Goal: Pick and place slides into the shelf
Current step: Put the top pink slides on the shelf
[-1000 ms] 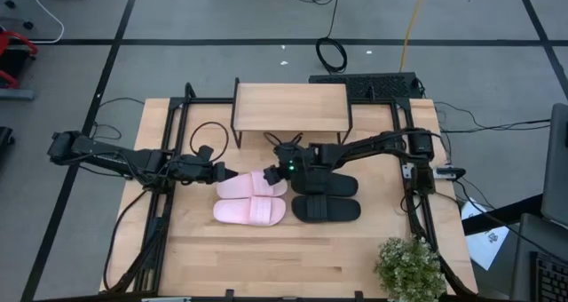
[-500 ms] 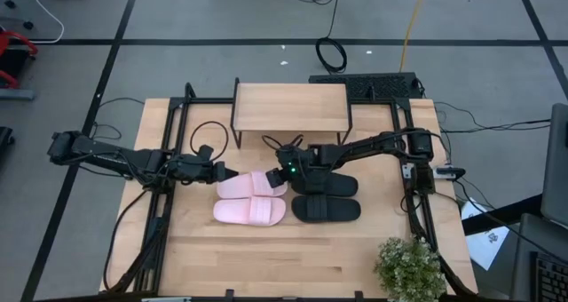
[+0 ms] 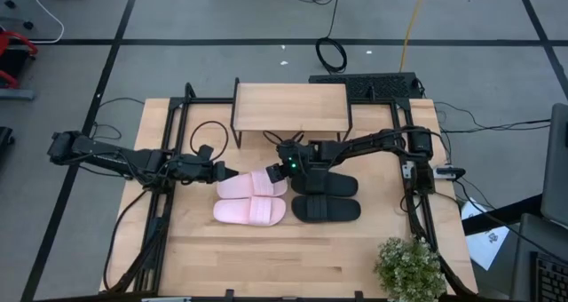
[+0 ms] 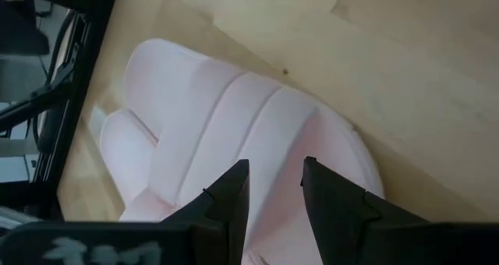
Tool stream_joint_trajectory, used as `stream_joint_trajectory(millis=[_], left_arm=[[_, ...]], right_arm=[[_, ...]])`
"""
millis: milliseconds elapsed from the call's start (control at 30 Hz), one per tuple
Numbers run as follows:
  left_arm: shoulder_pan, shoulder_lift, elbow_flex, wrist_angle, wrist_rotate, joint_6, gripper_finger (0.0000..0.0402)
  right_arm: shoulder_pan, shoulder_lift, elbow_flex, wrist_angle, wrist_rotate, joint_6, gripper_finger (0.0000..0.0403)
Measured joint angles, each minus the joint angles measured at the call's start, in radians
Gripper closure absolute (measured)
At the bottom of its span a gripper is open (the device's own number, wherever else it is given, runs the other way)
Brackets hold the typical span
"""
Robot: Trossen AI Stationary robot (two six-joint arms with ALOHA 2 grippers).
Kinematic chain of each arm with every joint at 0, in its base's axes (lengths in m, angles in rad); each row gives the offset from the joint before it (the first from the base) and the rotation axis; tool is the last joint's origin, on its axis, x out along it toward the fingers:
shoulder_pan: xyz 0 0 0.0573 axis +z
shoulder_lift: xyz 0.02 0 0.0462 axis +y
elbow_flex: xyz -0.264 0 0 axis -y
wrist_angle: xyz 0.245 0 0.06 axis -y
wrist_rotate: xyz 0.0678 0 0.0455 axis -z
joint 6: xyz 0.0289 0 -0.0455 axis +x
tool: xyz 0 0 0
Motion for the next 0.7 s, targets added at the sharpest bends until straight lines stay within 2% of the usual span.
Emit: stream_joint_trajectory(millis=[600,700], left_arm=[[0.000,0.000,0.000,-0.001,-0.019,0.000,0.0192],[0.000,0.000,0.000,0.000,-0.026,0.000,0.0192]], right_arm=[[-0.005,0.025,-0.001,0.037,-0.023,0.016,0.0294],[-0.005,0.049,0.001,0.094,-0.029,0.025,0.0294]])
